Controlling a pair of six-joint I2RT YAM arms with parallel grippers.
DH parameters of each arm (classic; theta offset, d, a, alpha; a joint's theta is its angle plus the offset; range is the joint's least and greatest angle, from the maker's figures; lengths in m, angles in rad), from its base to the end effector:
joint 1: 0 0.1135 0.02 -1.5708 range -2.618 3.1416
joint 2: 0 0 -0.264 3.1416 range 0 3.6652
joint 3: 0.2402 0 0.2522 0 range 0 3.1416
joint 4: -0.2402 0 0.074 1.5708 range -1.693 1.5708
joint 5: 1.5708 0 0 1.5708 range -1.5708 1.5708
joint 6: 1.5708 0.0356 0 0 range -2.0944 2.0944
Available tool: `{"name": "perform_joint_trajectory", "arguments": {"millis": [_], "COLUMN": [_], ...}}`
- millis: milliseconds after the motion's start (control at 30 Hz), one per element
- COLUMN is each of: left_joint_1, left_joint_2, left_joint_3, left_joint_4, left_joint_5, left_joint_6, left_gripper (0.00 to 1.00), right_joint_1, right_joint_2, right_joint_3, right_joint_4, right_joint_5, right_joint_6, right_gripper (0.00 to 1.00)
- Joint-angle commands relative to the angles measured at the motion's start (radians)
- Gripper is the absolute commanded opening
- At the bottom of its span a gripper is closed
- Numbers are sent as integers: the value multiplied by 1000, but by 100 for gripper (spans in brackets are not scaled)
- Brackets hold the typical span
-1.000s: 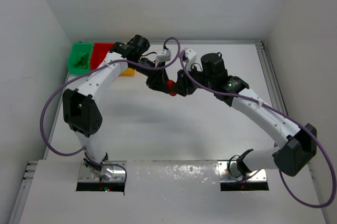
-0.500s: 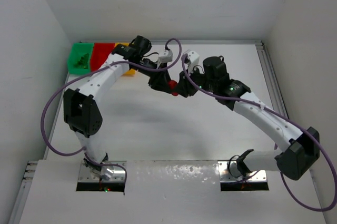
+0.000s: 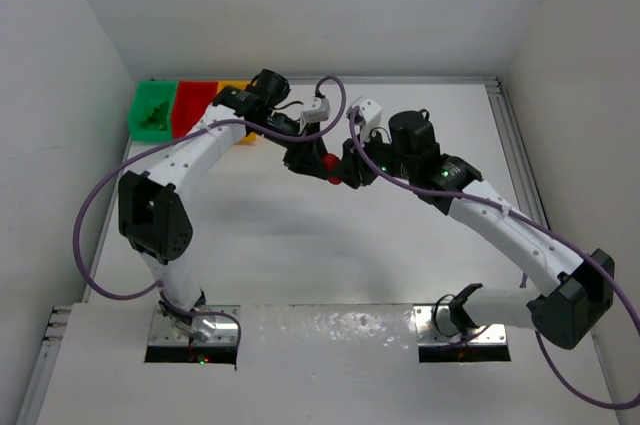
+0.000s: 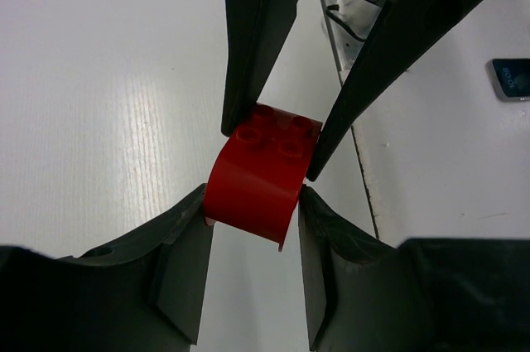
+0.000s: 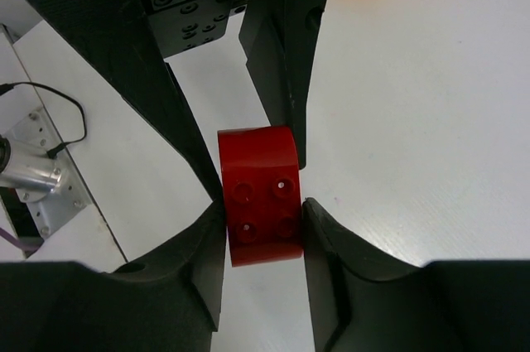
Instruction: Sort the legos into containers by color
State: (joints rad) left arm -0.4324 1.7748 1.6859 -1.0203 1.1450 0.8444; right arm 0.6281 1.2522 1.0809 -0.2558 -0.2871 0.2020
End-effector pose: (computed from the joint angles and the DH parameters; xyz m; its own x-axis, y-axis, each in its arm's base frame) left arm 0.3154 -0.1813 0.3306 -0.1352 0.4025 -0.9054 0.9673 -0.1443 -0.2086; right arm 0.2266 0.1770 0.3368 -0.4833 -0.1131 -0.8681 -0.6891 0.6607 0.2975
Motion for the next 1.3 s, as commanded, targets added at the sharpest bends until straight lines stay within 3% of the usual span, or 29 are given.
{"name": "perform_joint_trajectory", "arguments": {"millis": [0, 100, 200, 333, 433, 567, 633, 667, 733, 833, 967, 1100, 1267], "left_joint_1": [11, 11, 11, 11, 12, 40, 84, 121, 173, 340, 474, 526, 546], "left_joint_2": [-40, -44, -48, -41, -43, -83, -116, -121, -121, -123, -88, 81, 292], "left_joint_3": [-14, -23, -38, -63, -80, -113, -136, -134, -105, -95, -94, 13, 231], "left_joint_4": [28, 26, 32, 43, 142, 346, 484, 515, 557, 624, 701, 698, 609], "left_joint_5": [-64, -80, -113, -155, -235, -511, -733, -899, -1023, -1197, -1226, -1260, -1120], "left_joint_6": [42, 51, 64, 61, -31, -281, -440, -490, -595, -698, -691, -628, -556], "left_gripper": [0, 0, 0, 0, 0, 0, 0, 0, 0, 0, 0, 0, 0], "right_joint_1": [-4, -4, -4, -4, -4, -4, -4, -4, -4, -4, -4, -4, -4], "right_joint_2": [-39, -39, -39, -37, -37, -68, -103, -117, -152, -180, -204, -232, -247], "right_joint_3": [11, 27, 39, 45, 50, 33, -2, -15, -45, -68, -85, -128, -138], "right_joint_4": [4, -29, -63, -80, -95, -114, -105, -100, -88, -83, -74, -46, -74], "right_joint_5": [20, 29, 43, 46, 63, 114, 146, 158, 186, 215, 243, 266, 272], "right_joint_6": [27, 13, -1, -7, -4, -1, 14, 17, 34, 56, 86, 106, 108], "right_gripper": [39, 55, 65, 67, 68, 68, 67, 67, 67, 67, 66, 66, 66]}}
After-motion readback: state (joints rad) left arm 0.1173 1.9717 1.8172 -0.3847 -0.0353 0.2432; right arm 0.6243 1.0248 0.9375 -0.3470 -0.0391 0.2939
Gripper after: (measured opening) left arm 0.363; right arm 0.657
